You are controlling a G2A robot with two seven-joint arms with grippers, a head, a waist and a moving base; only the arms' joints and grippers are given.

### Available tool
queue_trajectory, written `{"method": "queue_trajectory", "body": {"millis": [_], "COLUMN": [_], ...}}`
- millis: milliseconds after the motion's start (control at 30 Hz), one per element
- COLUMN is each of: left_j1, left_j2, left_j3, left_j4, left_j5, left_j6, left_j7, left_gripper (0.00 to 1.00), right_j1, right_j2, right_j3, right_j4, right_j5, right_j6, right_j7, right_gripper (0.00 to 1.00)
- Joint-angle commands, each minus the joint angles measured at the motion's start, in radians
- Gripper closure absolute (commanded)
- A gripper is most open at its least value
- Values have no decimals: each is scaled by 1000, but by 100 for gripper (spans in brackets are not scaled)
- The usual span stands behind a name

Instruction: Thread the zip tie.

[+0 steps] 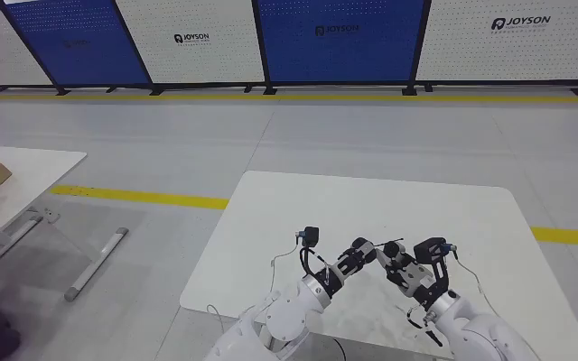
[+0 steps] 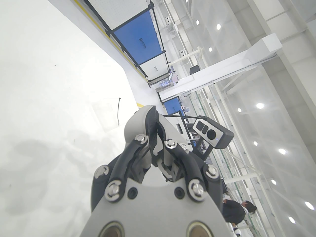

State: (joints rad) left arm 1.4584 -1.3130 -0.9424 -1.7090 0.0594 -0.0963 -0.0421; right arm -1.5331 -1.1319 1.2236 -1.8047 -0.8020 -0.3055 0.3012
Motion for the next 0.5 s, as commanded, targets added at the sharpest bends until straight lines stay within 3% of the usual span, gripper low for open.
{"method": "queue_trajectory", "body": {"millis": [0, 467], "left_j1": [1, 0], "left_j2": [0, 2], "left_j3": [0, -1], "left_j4": [0, -1], "left_j5": [0, 2], "left_j6": [0, 7], "left_j7": [-1, -12], "left_gripper": [100, 100], "right_j1": [1, 11], "right_j2": [-1, -2], "right_j3": [-3, -6], "right_j4": [0, 0], "right_j5": [-2, 3], "right_j6": [1, -9], "right_j7": [0, 6], "right_gripper": [75, 93]}}
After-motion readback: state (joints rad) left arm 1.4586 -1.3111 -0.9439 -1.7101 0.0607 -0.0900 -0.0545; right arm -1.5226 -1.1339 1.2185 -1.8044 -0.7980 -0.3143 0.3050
